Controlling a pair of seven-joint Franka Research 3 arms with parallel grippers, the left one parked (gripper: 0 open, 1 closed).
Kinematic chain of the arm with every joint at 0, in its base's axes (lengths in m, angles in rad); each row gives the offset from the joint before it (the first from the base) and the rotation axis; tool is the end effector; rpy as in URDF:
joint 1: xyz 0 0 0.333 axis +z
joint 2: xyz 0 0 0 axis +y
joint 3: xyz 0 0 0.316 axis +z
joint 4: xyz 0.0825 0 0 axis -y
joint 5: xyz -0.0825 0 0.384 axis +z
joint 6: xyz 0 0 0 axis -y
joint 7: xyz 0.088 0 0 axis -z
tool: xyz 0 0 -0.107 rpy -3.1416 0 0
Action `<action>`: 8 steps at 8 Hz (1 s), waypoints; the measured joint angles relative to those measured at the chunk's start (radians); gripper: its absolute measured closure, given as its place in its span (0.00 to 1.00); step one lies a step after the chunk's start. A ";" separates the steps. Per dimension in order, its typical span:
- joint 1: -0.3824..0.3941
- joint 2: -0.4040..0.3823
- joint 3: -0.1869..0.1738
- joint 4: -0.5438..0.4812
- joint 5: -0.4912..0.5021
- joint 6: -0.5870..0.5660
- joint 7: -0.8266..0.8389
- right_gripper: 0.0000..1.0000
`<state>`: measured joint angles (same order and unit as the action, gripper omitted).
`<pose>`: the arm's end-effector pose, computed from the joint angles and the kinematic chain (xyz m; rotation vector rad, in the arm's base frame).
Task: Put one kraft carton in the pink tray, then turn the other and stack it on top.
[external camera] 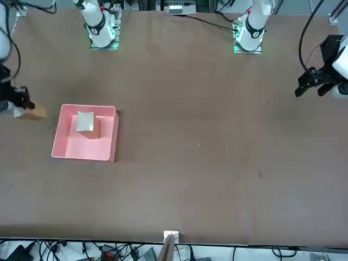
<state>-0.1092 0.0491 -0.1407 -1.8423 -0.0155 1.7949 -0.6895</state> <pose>0.5479 -0.1400 0.4872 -3.0378 -0.6851 0.1488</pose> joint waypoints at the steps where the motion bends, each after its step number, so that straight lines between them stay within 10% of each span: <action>1: 0.033 -0.019 0.006 0.025 0.000 -0.038 -0.067 0.98; 8: 0.373 -0.095 0.023 -0.011 -0.080 -0.058 -0.287 0.98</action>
<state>0.2641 -0.0454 -0.1176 -1.8530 -0.0958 1.7367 -0.9768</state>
